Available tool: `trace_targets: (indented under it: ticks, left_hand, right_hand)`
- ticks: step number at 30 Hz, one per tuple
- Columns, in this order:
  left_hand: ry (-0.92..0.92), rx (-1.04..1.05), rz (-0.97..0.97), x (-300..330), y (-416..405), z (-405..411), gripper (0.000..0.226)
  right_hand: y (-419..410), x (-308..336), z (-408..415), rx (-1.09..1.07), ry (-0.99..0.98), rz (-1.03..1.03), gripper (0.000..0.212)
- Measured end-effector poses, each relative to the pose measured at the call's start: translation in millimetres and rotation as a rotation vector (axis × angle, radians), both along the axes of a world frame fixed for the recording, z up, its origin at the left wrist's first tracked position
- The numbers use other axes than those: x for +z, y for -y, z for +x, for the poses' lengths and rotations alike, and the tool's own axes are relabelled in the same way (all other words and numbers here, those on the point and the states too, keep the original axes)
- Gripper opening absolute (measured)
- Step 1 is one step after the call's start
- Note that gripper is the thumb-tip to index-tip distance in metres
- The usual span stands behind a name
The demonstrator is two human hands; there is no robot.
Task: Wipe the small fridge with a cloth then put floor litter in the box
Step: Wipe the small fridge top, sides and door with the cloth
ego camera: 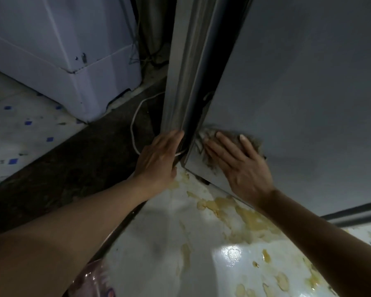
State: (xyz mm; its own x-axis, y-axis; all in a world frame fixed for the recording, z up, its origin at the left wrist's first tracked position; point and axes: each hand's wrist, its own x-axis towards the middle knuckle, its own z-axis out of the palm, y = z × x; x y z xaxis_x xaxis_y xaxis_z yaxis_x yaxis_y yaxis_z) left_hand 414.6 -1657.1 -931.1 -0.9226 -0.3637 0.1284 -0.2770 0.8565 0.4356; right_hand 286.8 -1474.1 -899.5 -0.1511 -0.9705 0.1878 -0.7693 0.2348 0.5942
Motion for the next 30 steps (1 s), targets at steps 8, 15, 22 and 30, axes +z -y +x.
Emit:
trace_targets:
  ticks: [8,15,22,30]
  left_hand:
    - [-0.081,0.118,0.105,-21,12,0,0.068]
    - [-0.079,0.124,0.139,-36,14,6,0.063]
    - [-0.019,0.072,0.126,-32,5,2,0.057]
    - [0.042,0.053,0.072,-19,-2,-2,0.055]
  right_hand:
    - [28,-23,2,0.001,-0.107,0.101,0.057]
    - [44,-70,8,0.009,-0.116,0.531,0.062]
    - [60,-81,14,-0.024,0.019,0.567,0.069]
    - [45,-77,16,-0.04,0.096,0.529,0.059]
